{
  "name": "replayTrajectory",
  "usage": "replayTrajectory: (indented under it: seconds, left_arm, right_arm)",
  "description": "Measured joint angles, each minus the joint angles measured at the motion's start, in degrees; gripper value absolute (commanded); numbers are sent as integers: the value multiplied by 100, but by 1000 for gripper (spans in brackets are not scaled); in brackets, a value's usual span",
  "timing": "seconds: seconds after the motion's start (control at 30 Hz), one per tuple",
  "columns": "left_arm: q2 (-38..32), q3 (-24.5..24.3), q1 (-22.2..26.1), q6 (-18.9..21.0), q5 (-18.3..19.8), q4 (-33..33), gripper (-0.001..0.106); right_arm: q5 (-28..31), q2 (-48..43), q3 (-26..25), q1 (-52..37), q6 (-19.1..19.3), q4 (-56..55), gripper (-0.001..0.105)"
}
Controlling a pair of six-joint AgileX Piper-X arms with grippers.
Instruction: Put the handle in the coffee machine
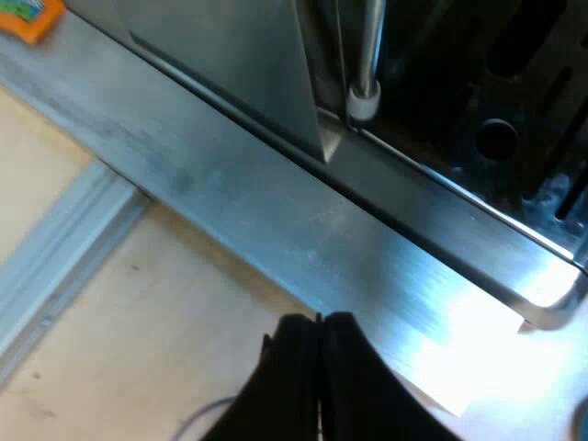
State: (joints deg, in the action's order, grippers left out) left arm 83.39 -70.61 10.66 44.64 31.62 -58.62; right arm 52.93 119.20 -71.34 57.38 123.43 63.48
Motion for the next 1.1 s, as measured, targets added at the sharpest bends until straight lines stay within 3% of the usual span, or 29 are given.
replayTrajectory:
  seconds: [0.03,0.1,0.27,0.4,0.57,1.1]
  left_arm:
    - [102,0,0,0,0,-16,1]
    - [142,0,-4,0,377,-360,1]
    - [114,0,-118,14,525,-472,1]
    - [86,0,-505,94,529,-978,1]
    - [-11,19,-544,125,529,-1308,1]
    - [-485,525,-535,257,529,-1276,1]
  right_arm:
    - [0,0,0,0,0,0,36]
    - [0,0,0,0,0,0,36]
    - [0,0,0,11,0,0,36]
    - [22,239,-45,27,0,291,36]
    - [8,322,-89,43,0,492,36]
    - [75,349,-89,80,30,568,36]
